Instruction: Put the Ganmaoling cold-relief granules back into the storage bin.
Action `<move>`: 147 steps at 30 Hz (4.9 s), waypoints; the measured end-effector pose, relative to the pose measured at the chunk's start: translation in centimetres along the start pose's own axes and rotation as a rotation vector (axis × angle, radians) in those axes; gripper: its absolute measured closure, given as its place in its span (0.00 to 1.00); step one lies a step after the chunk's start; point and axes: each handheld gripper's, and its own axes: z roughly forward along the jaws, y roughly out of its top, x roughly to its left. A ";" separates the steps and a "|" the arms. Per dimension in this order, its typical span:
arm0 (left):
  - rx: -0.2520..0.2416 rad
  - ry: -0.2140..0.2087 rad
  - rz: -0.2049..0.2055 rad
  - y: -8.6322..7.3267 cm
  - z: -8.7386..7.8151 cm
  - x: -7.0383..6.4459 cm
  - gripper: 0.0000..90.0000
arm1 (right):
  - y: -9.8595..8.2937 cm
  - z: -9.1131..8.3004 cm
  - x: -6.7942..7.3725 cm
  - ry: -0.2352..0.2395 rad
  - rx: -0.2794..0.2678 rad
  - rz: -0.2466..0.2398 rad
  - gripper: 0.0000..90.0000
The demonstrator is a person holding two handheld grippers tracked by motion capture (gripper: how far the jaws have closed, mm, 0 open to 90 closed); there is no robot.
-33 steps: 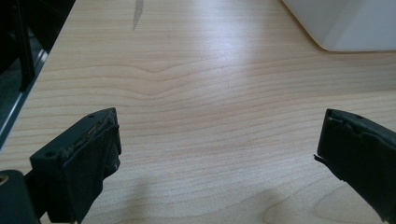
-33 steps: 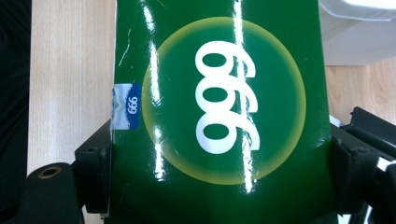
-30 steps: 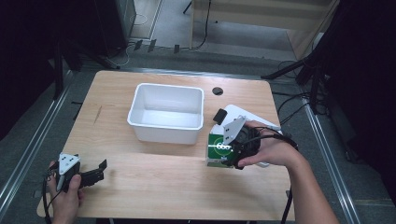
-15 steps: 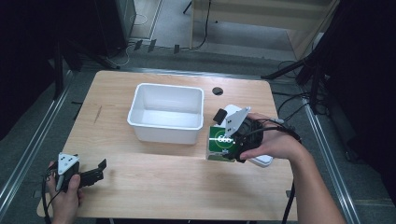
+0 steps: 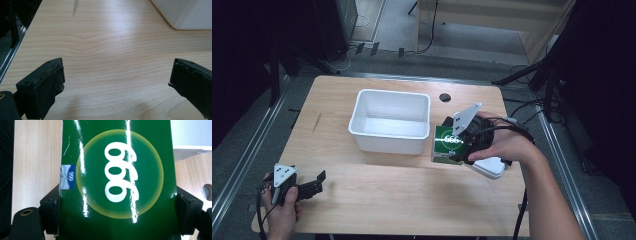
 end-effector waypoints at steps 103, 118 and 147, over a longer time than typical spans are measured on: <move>-0.003 -0.021 -0.019 0.0 -0.1 0.3 0.00 | 10.2 7.3 -9.0 -0.042 0.060 -0.032 0.19; -0.003 -0.023 -0.018 0.0 -0.1 0.3 0.00 | 9.0 9.9 -9.4 -0.007 0.076 -0.023 0.18; -0.005 -0.020 -0.017 0.0 -0.1 0.2 0.00 | 8.6 13.7 -9.5 0.001 0.170 -0.033 0.17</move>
